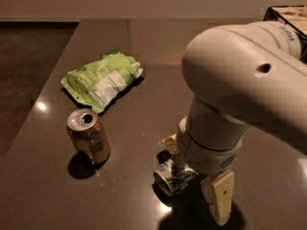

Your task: Place 7up can upright

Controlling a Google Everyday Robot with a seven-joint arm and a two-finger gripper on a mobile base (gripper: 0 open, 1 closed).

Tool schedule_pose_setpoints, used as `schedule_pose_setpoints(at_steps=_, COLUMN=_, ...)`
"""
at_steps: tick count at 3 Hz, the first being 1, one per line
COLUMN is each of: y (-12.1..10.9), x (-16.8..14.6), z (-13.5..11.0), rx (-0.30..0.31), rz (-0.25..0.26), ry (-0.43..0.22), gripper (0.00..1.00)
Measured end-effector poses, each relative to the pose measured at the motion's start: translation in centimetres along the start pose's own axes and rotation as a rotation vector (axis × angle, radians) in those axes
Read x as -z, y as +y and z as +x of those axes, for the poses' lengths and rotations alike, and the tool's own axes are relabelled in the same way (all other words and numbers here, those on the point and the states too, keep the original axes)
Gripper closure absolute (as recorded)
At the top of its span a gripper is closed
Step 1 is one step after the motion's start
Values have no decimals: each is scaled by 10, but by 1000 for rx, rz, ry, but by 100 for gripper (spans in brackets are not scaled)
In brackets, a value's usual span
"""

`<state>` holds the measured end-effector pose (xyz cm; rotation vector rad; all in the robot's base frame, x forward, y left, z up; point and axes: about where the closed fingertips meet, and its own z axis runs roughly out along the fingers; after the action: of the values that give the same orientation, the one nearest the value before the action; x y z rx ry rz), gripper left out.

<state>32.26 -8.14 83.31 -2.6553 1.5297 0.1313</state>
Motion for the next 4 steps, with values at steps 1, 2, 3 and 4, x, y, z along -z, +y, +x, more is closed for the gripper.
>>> schedule_pose_setpoints(at_steps=1, y=0, x=-9, z=-3, rx=5, rz=-22, ry=-1, gripper=15)
schedule_pose_setpoints(at_steps=2, y=-1, x=-8, z=-10, rx=11, rz=-27, ry=-4, gripper=39)
schedule_pose_setpoints(at_steps=3, y=-5, x=2, z=-19, rx=25, rz=-19, ry=-13, gripper=62)
schedule_pose_setpoints(at_steps=4, y=-15, x=22, z=-18, rx=7, rz=18, ry=-58, gripper=85)
